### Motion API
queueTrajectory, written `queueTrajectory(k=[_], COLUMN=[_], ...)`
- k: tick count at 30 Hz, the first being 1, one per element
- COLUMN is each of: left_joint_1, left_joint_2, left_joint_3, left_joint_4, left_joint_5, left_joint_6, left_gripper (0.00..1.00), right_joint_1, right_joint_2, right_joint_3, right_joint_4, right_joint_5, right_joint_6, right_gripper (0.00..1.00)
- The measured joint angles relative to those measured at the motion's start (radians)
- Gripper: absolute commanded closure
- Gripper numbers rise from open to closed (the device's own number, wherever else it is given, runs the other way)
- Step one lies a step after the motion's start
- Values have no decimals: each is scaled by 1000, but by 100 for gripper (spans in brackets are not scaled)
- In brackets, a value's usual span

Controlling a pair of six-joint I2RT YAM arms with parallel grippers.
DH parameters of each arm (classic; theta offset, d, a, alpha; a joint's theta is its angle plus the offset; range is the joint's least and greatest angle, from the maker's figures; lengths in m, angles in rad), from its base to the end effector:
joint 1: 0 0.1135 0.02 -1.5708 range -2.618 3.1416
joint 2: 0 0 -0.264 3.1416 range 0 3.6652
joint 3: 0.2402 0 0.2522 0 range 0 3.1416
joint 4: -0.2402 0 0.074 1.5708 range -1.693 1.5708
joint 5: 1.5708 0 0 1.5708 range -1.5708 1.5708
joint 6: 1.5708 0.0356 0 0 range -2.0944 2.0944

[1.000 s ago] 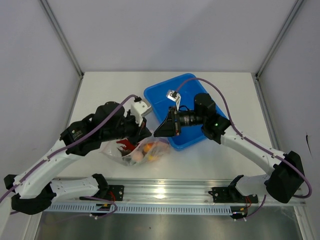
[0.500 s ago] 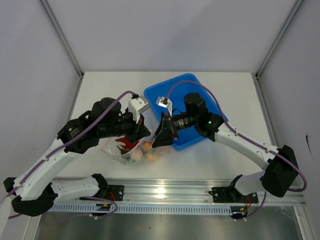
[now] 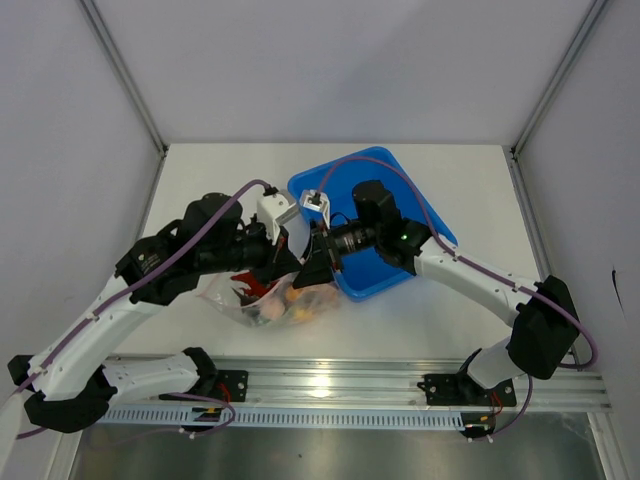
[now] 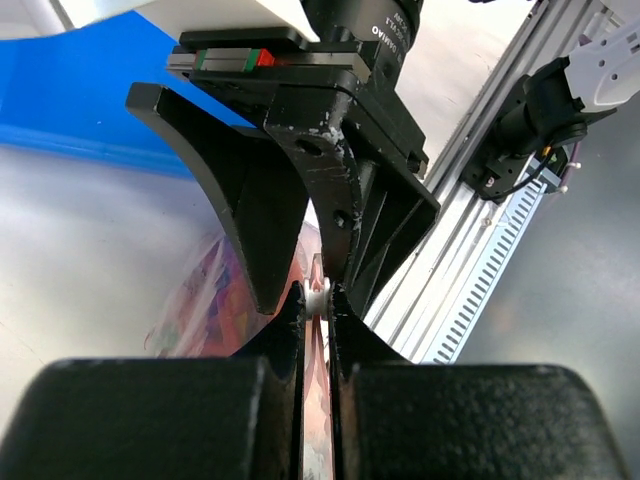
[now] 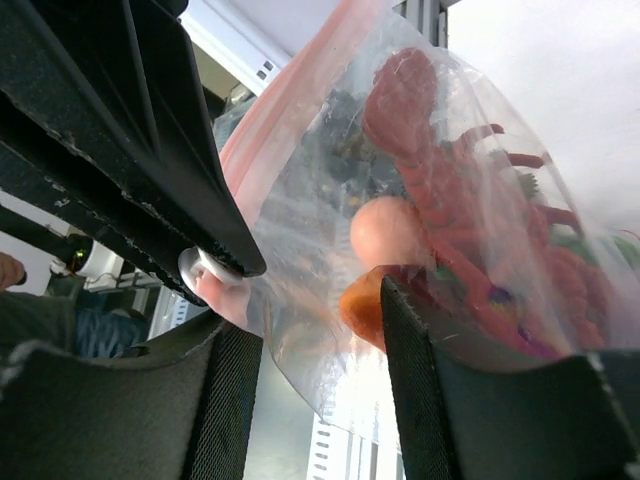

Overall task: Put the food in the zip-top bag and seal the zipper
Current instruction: Zip the zipper food storage bag at the center of the board.

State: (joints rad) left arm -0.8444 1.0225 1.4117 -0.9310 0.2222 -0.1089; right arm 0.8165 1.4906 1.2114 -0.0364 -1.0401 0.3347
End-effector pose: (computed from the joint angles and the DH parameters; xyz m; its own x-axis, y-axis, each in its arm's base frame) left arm 0.1133 -0.1393 0.4312 -0.4333 0.3282 -0.8394 0.8123 0.5456 -0.2061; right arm 0.2093 0.2676 0.3383 -0.5063 -0.2960 -0.8099 -0.8088 -0.1627 0.5651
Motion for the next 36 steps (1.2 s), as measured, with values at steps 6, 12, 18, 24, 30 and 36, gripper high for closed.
queueTrajectory(k=[6, 12, 18, 24, 30, 36], left_joint_1=[6, 18, 34, 67, 98, 108], left_joint_2=[0, 0, 0, -4, -5, -6], left_joint_3=[0, 0, 0, -5, -12, -12], left_joint_4=[0, 0, -8, -6, -6, 0], left_joint_5=[1, 20, 44, 80, 116, 130], left_joint_6=[-6, -9, -19, -40, -52, -53], left_gripper=[99, 99, 99, 99, 99, 99], right_joint_1=[1, 15, 35, 38, 39, 39], right_joint_2=[0, 0, -2, -26, -30, -21], right_joint_3=[10, 10, 10, 11, 31, 56], right_joint_4=[-13, -12, -19, -34, -44, -72], right_joint_5=[26, 31, 35, 44, 40, 50], right_joint_6=[-19, -22, -29, -42, -43, -39], right_gripper=[76, 74, 64, 80, 100, 100])
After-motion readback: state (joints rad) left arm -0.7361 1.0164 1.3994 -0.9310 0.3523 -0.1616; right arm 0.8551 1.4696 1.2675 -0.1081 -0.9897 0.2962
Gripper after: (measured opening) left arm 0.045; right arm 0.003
